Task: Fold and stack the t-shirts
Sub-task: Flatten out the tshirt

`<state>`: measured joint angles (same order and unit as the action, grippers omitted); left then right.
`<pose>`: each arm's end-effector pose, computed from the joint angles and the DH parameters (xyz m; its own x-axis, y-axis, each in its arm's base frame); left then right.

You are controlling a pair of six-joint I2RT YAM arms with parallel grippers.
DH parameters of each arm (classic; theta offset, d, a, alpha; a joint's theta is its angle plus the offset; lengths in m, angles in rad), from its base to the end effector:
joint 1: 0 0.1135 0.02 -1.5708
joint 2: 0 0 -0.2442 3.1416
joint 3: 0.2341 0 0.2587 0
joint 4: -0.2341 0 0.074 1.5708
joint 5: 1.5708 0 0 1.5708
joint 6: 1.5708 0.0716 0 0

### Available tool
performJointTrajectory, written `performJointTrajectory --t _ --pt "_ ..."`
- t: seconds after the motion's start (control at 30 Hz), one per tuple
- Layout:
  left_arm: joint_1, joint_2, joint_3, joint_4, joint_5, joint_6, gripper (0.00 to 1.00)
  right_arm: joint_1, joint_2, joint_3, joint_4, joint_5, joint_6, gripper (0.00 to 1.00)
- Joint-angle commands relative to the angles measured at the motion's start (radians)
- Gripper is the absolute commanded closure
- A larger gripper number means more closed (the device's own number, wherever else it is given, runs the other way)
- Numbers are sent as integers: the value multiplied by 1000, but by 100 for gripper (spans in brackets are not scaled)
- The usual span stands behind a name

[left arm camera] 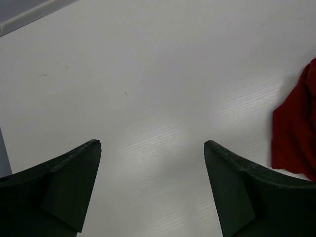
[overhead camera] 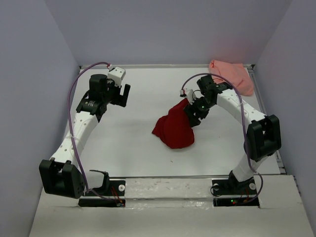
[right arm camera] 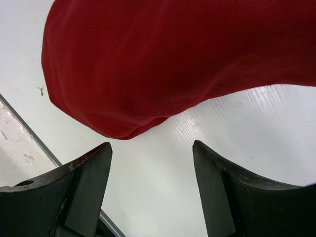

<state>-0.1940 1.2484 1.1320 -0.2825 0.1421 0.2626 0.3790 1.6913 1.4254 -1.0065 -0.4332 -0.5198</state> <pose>0.3248 -0.0742 0.3192 -0.2853 0.3179 -0.9042 0.4069 0.8943 0.1861 0.3129 0.1570 0.2149 -0.5470 -0.7031 -0.4544 -0.8320 0.5166 0.2022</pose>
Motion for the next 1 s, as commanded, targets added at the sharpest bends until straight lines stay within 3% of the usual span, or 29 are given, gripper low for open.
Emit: performJointTrajectory --t 0.0,0.57,0.67,0.7,0.97 --pt "5 -23 26 8 16 -5 4 -5 16 -20 51 -28 0 27" --pt "8 -29 23 9 13 -2 4 -5 174 12 37 -232 4 25" --pt "7 -35 20 8 10 1 4 -5 211 46 32 -251 6 68" --pt "8 -37 20 6 10 1 4 -5 215 59 31 -253 7 100" --pt "8 -33 23 12 13 1 4 -5 180 148 2 -194 9 100"
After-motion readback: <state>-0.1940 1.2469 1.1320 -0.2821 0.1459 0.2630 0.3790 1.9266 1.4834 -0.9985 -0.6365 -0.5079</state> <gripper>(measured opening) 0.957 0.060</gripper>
